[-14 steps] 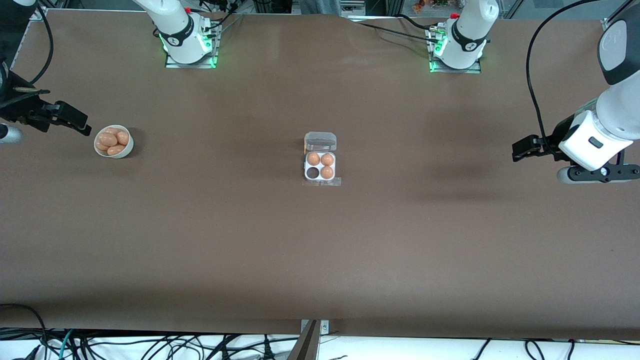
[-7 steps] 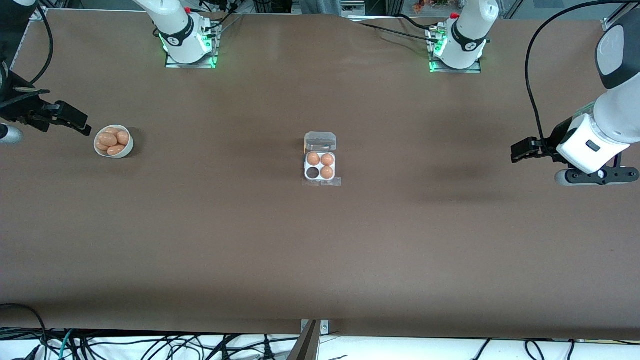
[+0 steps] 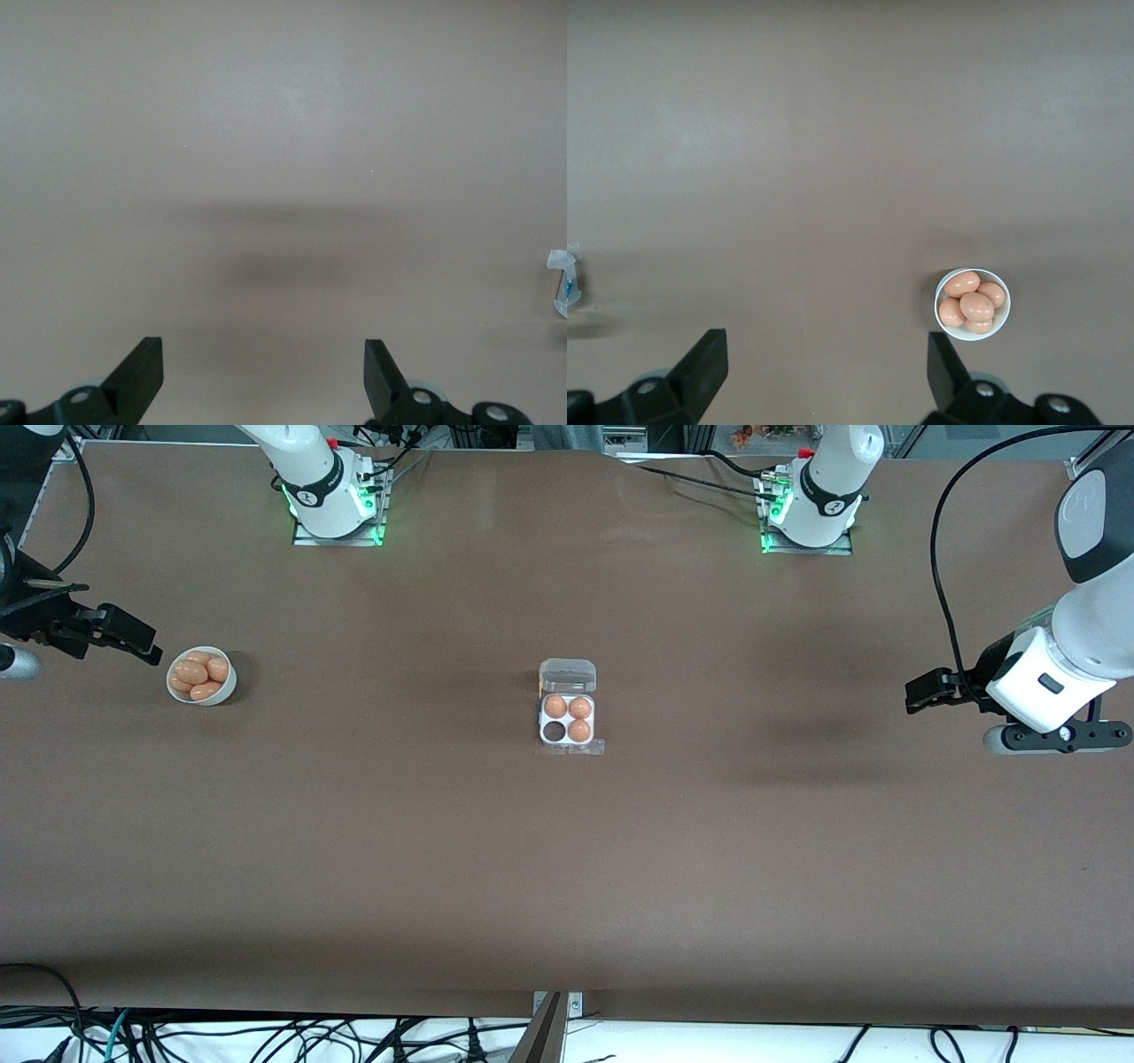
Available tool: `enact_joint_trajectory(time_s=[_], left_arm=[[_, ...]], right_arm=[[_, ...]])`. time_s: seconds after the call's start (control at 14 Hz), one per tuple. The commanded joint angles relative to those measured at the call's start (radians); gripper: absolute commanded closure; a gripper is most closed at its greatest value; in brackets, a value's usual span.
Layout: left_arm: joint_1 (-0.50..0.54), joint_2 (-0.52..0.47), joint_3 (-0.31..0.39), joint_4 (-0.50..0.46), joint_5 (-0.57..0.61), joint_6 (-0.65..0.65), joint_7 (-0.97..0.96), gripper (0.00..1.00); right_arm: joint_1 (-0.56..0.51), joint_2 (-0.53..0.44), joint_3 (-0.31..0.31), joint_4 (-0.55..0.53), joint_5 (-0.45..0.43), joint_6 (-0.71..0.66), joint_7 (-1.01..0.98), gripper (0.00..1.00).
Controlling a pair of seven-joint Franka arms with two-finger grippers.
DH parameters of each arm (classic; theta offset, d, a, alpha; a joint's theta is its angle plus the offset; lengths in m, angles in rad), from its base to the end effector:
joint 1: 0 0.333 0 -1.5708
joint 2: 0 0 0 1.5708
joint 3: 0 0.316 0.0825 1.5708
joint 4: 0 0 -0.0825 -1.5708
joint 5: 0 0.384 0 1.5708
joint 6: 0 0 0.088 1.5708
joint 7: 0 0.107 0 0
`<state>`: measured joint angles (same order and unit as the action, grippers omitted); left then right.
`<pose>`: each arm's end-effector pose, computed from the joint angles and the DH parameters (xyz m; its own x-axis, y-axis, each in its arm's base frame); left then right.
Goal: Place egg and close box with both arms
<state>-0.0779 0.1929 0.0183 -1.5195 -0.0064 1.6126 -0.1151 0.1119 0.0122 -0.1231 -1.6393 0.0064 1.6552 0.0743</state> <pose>0.6091 -0.0379 0.5396 0.9935 0.0560 -0.0993 0.0555 -0.9984 -0.0086 0.5641 -0.0053 0.5926 0.9963 -0.0859 0.0034 -0.0859 -0.9963 -0.0052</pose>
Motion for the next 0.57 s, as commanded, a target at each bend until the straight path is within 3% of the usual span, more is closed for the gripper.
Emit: enact_joint_trajectory(time_s=[0.0, 0.5], left_arm=[[0.007, 0.006, -0.001, 0.018, -0.015, 0.001, 0.005, 0.00], [0.007, 0.006, -0.001, 0.018, -0.015, 0.001, 0.006, 0.00]], right_arm=[[-0.001, -0.009, 0.000, 0.003, 0.014, -0.017, 0.001, 0.00], [-0.001, 0.006, 0.000, 0.000, 0.009, -0.032, -0.011, 0.00]])
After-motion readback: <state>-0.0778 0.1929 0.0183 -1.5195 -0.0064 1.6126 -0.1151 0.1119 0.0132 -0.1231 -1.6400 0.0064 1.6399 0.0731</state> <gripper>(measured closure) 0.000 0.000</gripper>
